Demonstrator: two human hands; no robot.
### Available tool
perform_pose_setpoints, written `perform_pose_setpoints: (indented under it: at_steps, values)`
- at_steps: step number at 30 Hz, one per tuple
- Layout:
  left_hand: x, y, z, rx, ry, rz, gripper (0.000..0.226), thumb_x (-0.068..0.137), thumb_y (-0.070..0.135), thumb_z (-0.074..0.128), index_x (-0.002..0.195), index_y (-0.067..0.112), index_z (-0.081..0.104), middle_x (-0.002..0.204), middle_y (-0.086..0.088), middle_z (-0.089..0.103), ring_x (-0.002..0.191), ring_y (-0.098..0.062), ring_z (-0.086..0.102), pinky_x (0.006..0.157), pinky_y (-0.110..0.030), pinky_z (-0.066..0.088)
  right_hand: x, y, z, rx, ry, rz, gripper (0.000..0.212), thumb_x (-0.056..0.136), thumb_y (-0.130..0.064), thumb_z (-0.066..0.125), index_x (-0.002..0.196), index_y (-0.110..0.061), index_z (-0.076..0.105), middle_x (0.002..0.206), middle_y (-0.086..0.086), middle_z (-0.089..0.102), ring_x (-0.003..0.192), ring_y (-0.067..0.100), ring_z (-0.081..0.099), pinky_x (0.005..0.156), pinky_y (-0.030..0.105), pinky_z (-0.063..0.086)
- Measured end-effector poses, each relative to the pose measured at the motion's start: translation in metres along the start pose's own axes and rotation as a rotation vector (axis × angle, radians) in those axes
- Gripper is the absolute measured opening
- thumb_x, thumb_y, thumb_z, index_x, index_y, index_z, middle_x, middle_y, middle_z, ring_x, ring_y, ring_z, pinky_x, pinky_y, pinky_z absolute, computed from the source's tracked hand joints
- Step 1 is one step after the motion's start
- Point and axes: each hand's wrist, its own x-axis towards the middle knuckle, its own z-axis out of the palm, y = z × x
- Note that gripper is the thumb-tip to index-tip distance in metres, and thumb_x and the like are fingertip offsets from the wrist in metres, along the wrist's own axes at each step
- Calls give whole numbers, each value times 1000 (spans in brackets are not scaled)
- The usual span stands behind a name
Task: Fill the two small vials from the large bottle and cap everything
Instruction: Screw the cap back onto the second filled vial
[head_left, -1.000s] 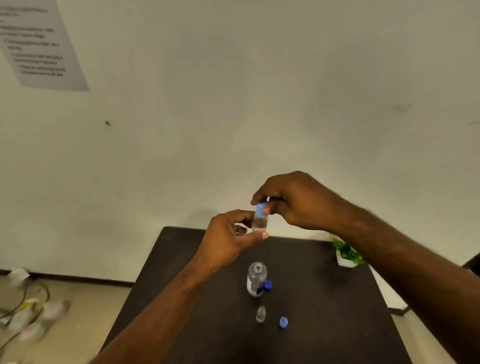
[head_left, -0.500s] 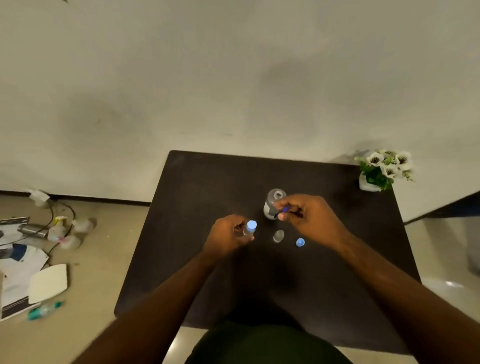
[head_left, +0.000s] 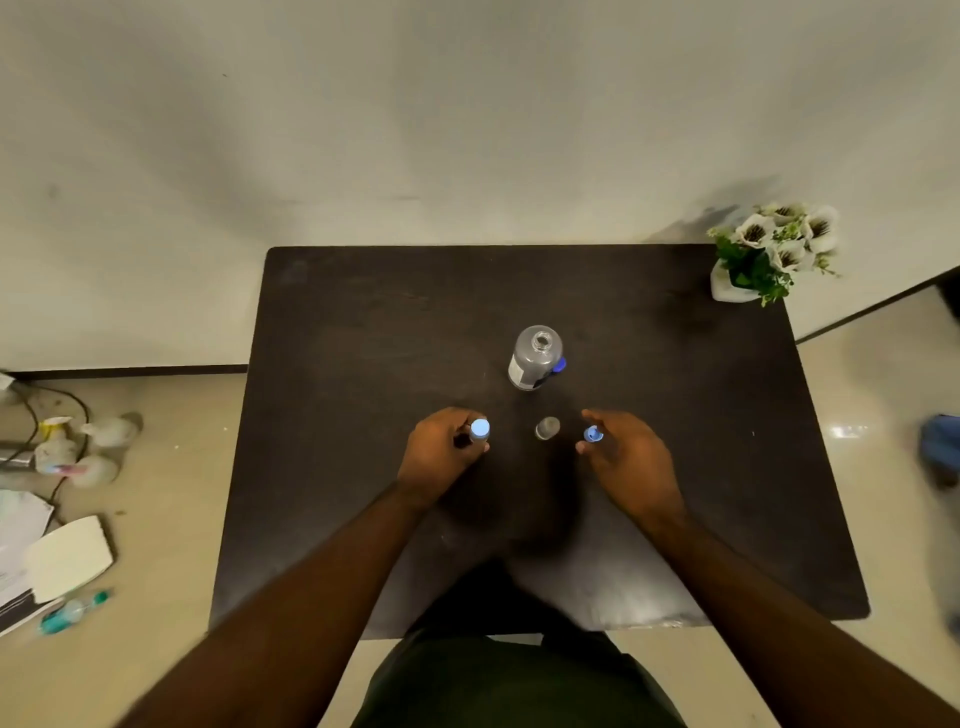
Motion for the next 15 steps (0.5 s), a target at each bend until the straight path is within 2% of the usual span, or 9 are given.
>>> perform_pose_setpoints:
  at_steps: [7,10,15]
  values:
    - [8,-15,5,15,-45,-19,30,79,16,86,106,22,75,106,6,73,99,-10,67,89,-28,54,1,3,6,-10,32,-14,41,86,-20,77,126,-17,68,128,3,68,121,23,60,105,37,45]
    - [8,-19,8,-6,-42,-24,32,79,16,87,108,22,75,107,9,72,99,-8,67,90,-26,53,0,4,7,-21,21,-24,41,87,-20,77,127,-16,68,128,4,68,121,23,60,105,38,46]
    - [8,-21,12,-23,-26,-5,40,76,14,89,112,21,73,108,10,69,102,-11,67,94,-32,56,0,8,9,-38,11,-44,41,88,-20,76,127,-17,68,128,3,67,120,21,60,101,25,38]
